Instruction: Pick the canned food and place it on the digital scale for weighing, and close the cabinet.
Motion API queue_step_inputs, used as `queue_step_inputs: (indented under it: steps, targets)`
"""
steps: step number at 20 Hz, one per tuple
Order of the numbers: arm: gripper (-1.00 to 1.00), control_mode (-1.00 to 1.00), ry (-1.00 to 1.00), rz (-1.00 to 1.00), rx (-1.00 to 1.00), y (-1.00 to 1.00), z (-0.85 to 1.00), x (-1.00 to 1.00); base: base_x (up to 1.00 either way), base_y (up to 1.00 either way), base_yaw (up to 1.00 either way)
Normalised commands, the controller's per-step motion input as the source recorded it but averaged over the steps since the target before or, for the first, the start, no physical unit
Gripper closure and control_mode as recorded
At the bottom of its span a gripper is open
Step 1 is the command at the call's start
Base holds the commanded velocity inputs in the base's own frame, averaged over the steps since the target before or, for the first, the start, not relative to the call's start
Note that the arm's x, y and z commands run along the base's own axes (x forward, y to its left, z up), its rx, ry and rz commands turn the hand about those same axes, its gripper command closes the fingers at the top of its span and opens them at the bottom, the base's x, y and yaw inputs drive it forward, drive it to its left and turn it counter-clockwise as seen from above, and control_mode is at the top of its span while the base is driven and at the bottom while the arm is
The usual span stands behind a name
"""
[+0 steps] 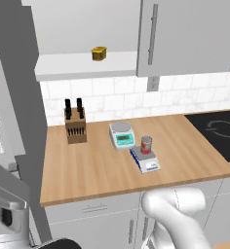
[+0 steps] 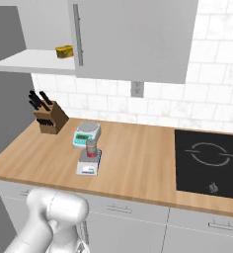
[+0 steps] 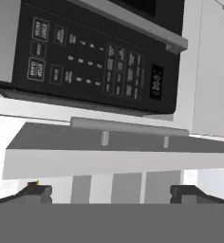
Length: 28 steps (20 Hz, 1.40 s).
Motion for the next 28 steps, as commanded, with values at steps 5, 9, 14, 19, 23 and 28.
queue_step_inputs:
  steps: [5,9,14,19,23,28]
  targets:
    - [-1.00,-1.00,0.01,-0.05,0.02,0.25,-0.50,0.77,0.00,0.00,0.00]
    - [-1.00,-1.00,0.02,0.00,0.02,0.25,-0.60,0.96,0.00,0.00,0.00]
    - [-1.00,-1.00,0.01,-0.01,-0.02,0.69,-0.62,0.84,0.00,0.00,0.00]
    - [-1.00,-1.00,0.05,-0.03,0.00,0.06,0.00,0.64,0.00,0.00,0.00]
    - [-1.00,-1.00,0.01,-0.07,0.00,-0.14,0.47,0.49,0.00,0.00,0.00]
    - [-1.00,-1.00,0.00,-0.06,0.00,-0.62,0.46,0.03,0.00,0.00,0.00]
